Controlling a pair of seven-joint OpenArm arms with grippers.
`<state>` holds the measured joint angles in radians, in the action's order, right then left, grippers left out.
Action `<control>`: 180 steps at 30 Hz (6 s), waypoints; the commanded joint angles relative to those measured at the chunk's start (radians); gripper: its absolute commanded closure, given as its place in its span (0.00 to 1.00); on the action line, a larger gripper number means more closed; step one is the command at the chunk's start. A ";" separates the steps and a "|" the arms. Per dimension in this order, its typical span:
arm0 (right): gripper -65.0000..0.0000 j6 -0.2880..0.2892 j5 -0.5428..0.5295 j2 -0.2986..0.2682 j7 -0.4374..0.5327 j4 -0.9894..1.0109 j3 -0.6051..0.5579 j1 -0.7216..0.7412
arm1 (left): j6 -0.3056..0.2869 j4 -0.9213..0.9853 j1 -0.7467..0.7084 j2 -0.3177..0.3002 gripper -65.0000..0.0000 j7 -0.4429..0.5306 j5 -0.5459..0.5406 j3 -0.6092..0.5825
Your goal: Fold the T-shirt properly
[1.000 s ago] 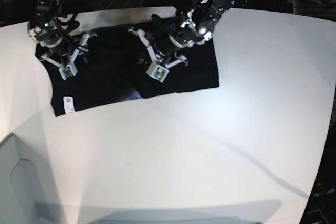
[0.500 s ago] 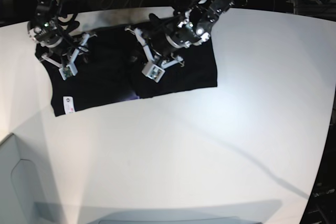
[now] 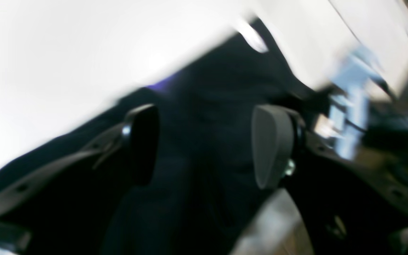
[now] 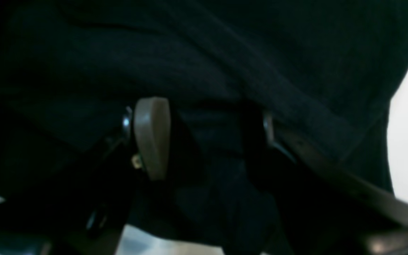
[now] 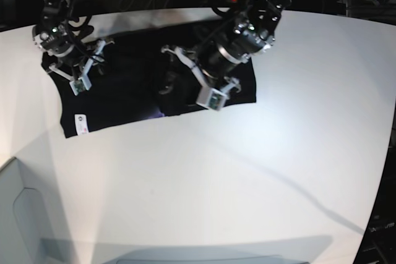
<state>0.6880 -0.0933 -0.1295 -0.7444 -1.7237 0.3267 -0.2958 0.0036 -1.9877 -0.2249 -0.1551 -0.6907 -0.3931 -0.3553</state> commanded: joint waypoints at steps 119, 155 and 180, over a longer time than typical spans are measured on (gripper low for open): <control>1.00 0.010 0.011 0.236 -0.016 -0.296 0.121 0.097 | 0.002 0.466 0.120 0.114 0.39 -0.177 -0.272 0.608; 1.00 0.010 0.008 0.262 -0.007 -0.147 -0.532 0.045 | -0.007 0.190 -0.167 0.144 0.39 -0.182 -0.283 0.835; 1.00 0.010 0.007 0.287 0.032 -0.054 -0.730 0.145 | 0.000 0.150 -0.130 0.110 0.39 -0.188 -0.283 0.789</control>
<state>0.6910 -0.0601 0.1448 -0.7391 -1.7588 -0.3988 -0.1616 0.0055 -1.8099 -0.3607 -0.0368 -0.8951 -0.6659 0.4252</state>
